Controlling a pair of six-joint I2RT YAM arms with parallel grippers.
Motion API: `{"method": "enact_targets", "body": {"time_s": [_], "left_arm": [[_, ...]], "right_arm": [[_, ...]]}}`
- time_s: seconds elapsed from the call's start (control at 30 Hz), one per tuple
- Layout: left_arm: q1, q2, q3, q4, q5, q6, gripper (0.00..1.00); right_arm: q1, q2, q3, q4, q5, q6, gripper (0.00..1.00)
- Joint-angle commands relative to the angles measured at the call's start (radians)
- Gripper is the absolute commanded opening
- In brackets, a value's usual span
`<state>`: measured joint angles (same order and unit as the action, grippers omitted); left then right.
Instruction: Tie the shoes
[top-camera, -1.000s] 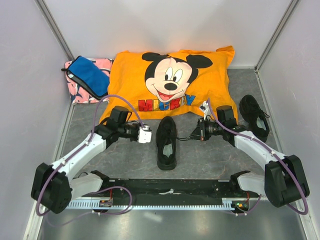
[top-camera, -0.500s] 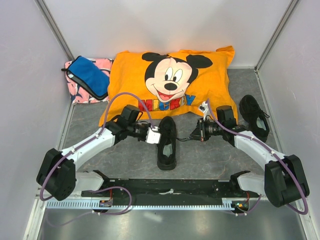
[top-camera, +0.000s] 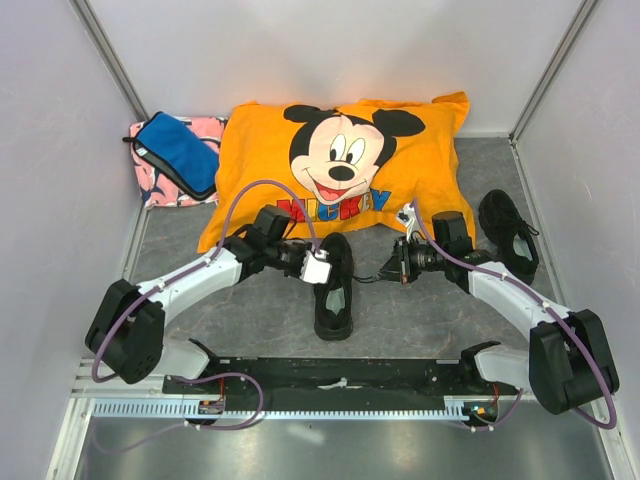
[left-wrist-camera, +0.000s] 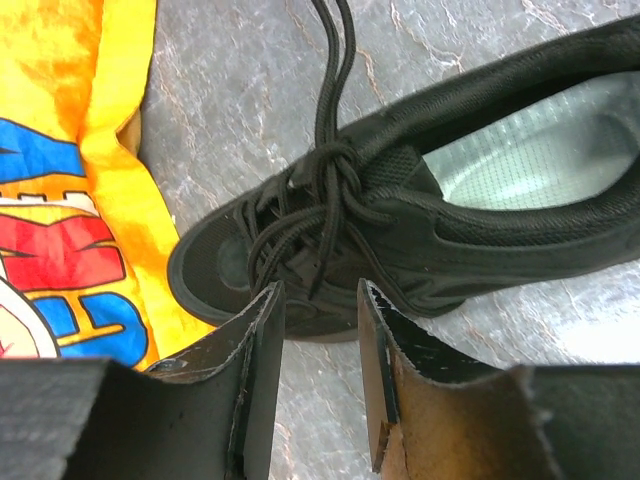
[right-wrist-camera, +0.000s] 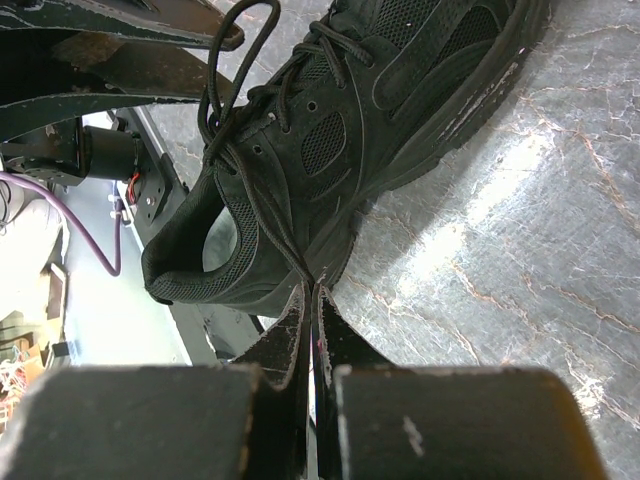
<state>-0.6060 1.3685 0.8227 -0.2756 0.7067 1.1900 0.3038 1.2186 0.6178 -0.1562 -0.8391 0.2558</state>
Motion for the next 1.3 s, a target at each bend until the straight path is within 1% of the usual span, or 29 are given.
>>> {"method": "enact_targets", "body": {"time_s": [0.0, 0.1, 0.13, 0.2, 0.23, 0.27, 0.3, 0.33, 0.37, 0.4, 0.43, 0.47, 0.53, 0.57, 0.6, 0.7, 0.73, 0.8, 0.83, 0.93, 1.0, 1.27], "left_arm": [[-0.020, 0.018, 0.053, 0.039, 0.005, 0.039, 0.41], [-0.034, 0.018, 0.052, 0.033, 0.011, 0.040, 0.36], [-0.037, 0.017, 0.052, 0.026, 0.011, 0.040, 0.28], [-0.040, 0.012, 0.050, -0.003, 0.011, 0.057, 0.18], [-0.040, 0.004, 0.047, -0.011, 0.010, 0.062, 0.09], [-0.040, -0.003, 0.044, -0.019, 0.004, 0.072, 0.06], [-0.040, -0.011, 0.029, -0.025, 0.001, 0.080, 0.03], [-0.040, -0.031, 0.020, -0.025, -0.003, 0.088, 0.02], [-0.040, -0.040, 0.009, -0.025, -0.007, 0.109, 0.02], [-0.040, -0.048, -0.008, -0.027, -0.009, 0.118, 0.01], [-0.040, -0.058, -0.014, -0.027, -0.010, 0.126, 0.02], [-0.038, -0.063, -0.019, -0.027, -0.010, 0.129, 0.02], [-0.037, -0.068, -0.023, -0.025, -0.010, 0.128, 0.01], [-0.034, -0.072, -0.023, -0.030, -0.012, 0.129, 0.02], [-0.032, -0.074, -0.025, -0.033, -0.010, 0.131, 0.02], [-0.017, -0.085, -0.028, -0.039, -0.009, 0.138, 0.01], [-0.012, -0.088, -0.028, -0.043, -0.007, 0.146, 0.02], [0.002, -0.097, -0.034, -0.051, -0.001, 0.149, 0.02], [0.005, -0.101, -0.036, -0.053, 0.002, 0.155, 0.02], [0.005, -0.105, -0.045, -0.054, 0.011, 0.167, 0.02], [0.005, -0.105, -0.043, -0.056, 0.025, 0.172, 0.02], [0.005, -0.089, -0.031, -0.056, 0.040, 0.191, 0.02]], "right_arm": [[0.006, -0.008, 0.019, 0.010, -0.023, -0.030, 0.01], [0.006, -0.007, 0.019, 0.009, -0.026, -0.033, 0.01], [0.008, -0.005, 0.019, 0.010, -0.032, -0.038, 0.02], [0.008, -0.005, 0.028, -0.015, -0.038, -0.062, 0.05], [0.008, -0.005, 0.039, -0.046, -0.040, -0.138, 0.10], [0.006, -0.004, 0.069, -0.134, -0.037, -0.189, 0.14], [0.003, -0.005, 0.089, -0.184, -0.022, -0.237, 0.19], [-0.020, -0.001, 0.105, -0.210, -0.025, -0.248, 0.30], [-0.028, 0.004, 0.150, -0.268, -0.050, -0.351, 0.34], [-0.032, 0.015, 0.181, -0.305, -0.060, -0.413, 0.38], [-0.035, 0.034, 0.207, -0.339, -0.061, -0.470, 0.45], [-0.035, 0.047, 0.255, -0.371, -0.061, -0.554, 0.47], [-0.038, 0.085, 0.299, -0.396, -0.075, -0.634, 0.51], [-0.038, 0.097, 0.339, -0.422, -0.087, -0.670, 0.52], [-0.038, 0.113, 0.355, -0.431, -0.115, -0.732, 0.52], [-0.032, 0.163, 0.404, -0.471, -0.152, -0.846, 0.50], [-0.025, 0.183, 0.411, -0.476, -0.166, -0.865, 0.48], [-0.017, 0.202, 0.433, -0.496, -0.198, -0.923, 0.46], [-0.002, 0.223, 0.439, -0.499, -0.212, -0.952, 0.40], [0.052, 0.269, 0.467, -0.496, -0.210, -0.989, 0.36], [0.078, 0.286, 0.476, -0.487, -0.204, -0.998, 0.35], [0.149, 0.346, 0.519, -0.434, -0.203, -0.980, 0.34]]}}
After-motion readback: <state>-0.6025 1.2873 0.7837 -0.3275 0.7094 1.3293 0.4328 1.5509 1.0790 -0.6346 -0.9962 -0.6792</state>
